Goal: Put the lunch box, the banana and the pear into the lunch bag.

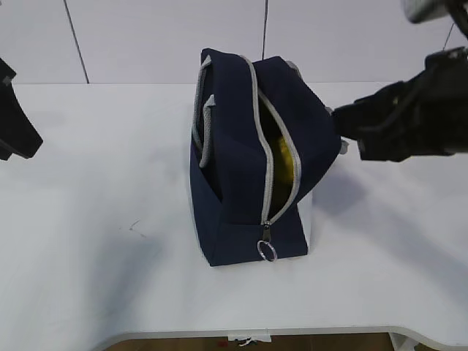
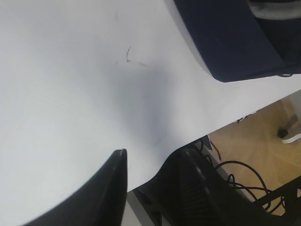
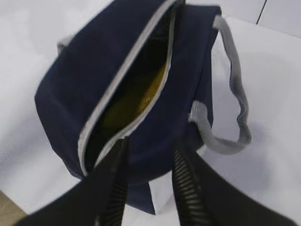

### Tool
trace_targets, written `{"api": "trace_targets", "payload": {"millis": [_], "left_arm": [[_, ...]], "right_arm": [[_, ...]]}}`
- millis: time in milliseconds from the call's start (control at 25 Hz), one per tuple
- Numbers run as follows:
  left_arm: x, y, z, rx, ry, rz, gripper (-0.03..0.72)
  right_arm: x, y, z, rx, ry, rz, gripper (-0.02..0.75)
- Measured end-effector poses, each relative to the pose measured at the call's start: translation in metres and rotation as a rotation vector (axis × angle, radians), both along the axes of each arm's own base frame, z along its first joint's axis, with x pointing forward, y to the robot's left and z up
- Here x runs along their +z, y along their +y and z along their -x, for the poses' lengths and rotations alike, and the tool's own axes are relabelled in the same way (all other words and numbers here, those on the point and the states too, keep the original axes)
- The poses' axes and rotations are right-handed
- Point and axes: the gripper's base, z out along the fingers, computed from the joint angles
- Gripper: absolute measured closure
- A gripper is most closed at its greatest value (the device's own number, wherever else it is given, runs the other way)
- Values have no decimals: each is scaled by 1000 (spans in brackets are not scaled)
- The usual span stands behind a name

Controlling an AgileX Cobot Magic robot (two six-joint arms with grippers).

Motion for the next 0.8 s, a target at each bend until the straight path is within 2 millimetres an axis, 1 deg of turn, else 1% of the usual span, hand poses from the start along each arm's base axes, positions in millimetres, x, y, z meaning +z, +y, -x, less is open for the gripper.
{"api": "trace_targets", "payload": {"millis": [120,240,360,480,640,800], "left_arm": [[0,0,0,0,0,0,400],[0,0,0,0,0,-1,400],[0,0,0,0,0,-2,400],[0,0,0,0,0,-2,400],[0,0,0,-1,1,-4,400],[0,0,0,-1,1,-4,400]], "right_arm": [[-10,-1,0,-2,14,12,494],[-16,2,-6,-7,15,14,494],[-28,7,-13,-19,71,4,494],[-39,10,-16,-35,127,-29,494],[-51,9,-13,-39,76,-25,494],[-64,4,-9,-22,10,28,494]]}}
